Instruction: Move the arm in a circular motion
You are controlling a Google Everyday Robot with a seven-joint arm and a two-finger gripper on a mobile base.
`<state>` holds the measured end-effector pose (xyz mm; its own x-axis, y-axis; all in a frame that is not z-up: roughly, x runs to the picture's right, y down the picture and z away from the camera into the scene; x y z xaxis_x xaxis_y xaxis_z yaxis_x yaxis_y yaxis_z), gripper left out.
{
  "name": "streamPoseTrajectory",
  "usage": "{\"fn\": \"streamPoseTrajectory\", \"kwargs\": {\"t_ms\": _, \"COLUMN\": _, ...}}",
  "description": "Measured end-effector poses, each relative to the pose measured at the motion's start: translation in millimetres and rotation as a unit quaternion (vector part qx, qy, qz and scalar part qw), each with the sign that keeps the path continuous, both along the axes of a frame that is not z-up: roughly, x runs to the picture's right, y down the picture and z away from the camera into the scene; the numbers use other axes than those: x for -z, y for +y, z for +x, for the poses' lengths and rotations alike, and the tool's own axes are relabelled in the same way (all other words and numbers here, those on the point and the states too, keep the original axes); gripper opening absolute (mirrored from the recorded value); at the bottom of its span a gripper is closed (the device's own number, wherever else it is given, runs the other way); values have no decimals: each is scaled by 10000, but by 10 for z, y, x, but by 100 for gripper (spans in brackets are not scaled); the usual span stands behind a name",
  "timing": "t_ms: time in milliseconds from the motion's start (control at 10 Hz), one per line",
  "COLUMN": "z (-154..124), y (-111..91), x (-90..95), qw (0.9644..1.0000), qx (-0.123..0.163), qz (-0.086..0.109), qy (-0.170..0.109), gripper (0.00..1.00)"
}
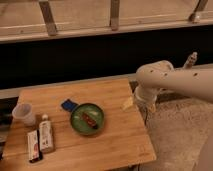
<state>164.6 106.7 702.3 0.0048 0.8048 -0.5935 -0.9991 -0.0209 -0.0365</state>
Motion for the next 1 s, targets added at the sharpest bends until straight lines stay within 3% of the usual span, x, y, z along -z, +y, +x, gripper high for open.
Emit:
{"fn": "streamPoseTrajectory", "kwargs": {"t_ms": 500, "z": 8, "y": -38, "x": -13, "qw": 9999, "qx": 50, "qz": 110, "qy": 54, "gripper": 80}}
{"fn": "streamPoseTrajectory", "kwargs": {"t_ms": 800, "z": -81, "y": -345, "x": -154, "qw": 9984, "qx": 350, "qz": 434, "qy": 9, "gripper": 80}}
{"fn": "streamPoseTrajectory", "kwargs": {"t_ms": 1000, "z": -351, "y": -568, "x": -321, "qw": 9959, "qx": 665, "qz": 615, "qy": -48, "gripper": 80}}
